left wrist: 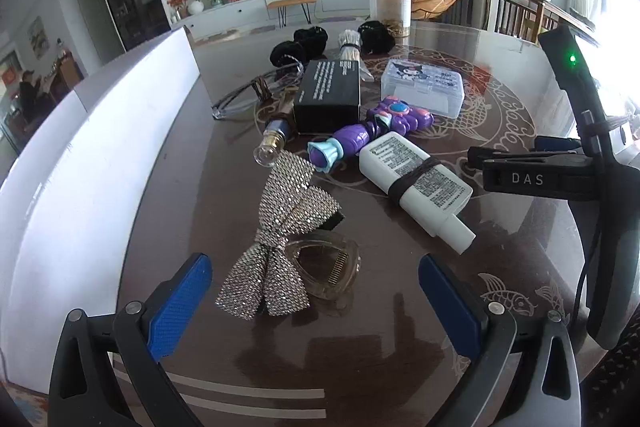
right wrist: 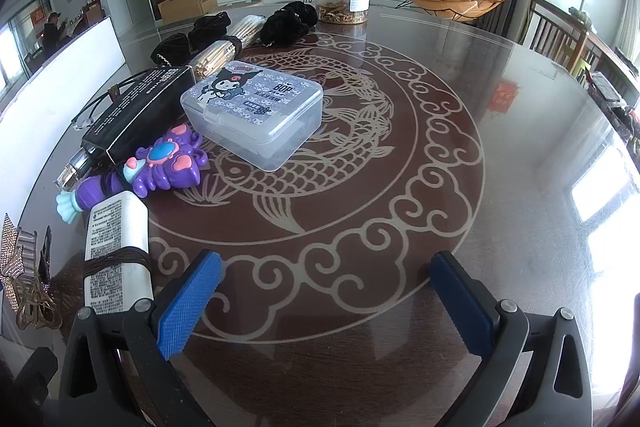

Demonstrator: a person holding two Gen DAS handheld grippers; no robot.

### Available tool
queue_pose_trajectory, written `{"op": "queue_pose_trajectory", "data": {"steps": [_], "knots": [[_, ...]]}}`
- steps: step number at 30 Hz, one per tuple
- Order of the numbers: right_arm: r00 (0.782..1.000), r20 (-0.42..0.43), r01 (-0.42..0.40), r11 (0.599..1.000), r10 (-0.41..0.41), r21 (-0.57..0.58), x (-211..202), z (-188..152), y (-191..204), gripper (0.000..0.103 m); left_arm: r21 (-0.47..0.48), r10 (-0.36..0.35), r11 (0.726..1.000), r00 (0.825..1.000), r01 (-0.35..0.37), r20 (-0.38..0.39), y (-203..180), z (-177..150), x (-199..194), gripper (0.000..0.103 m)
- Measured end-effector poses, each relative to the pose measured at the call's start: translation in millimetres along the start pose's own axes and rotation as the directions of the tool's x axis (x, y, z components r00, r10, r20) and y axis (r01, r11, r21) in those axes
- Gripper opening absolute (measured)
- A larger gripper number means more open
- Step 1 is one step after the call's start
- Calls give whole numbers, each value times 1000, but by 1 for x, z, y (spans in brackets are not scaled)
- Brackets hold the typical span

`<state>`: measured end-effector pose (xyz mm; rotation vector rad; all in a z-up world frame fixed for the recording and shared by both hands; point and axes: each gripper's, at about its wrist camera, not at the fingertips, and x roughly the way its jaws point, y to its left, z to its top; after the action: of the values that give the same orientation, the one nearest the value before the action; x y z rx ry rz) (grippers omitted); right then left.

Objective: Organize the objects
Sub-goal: 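Move the left tool toward the silver rhinestone bow clip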

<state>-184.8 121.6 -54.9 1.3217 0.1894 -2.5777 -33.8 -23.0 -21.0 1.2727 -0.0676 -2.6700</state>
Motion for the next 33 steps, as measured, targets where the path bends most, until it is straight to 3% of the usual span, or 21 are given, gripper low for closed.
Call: {"op": "queue_pose_trajectory", "data": {"steps": [4,8,15,20,27,33], "knots": [[1000,0,0,1000,0,0,0,1,0,103,-22,10,1000,1000,-10,5,6,0,0,103],[1000,0,0,1000,0,-1,0,1,0,103,-25,11,1000,998,-13,-55,7,-1,12,103],[1000,0,0,1000,0,-1,0,1,0,103,-30,22,999,1000,-23,-19,8,1,8,103],[1000,0,0,1000,0,0,0,1,0,103,-45,3,999,998,-6,-66,7,-5,16,103],[1000,0,0,1000,0,0,0,1,0,103,-61,-14,998,999,12,-36,17,-7,1,103],[1000,-1,1,1000,-1,-1,0,1,0,103,-101,-49,994,997,43,-66,26,-10,4,103]]}}
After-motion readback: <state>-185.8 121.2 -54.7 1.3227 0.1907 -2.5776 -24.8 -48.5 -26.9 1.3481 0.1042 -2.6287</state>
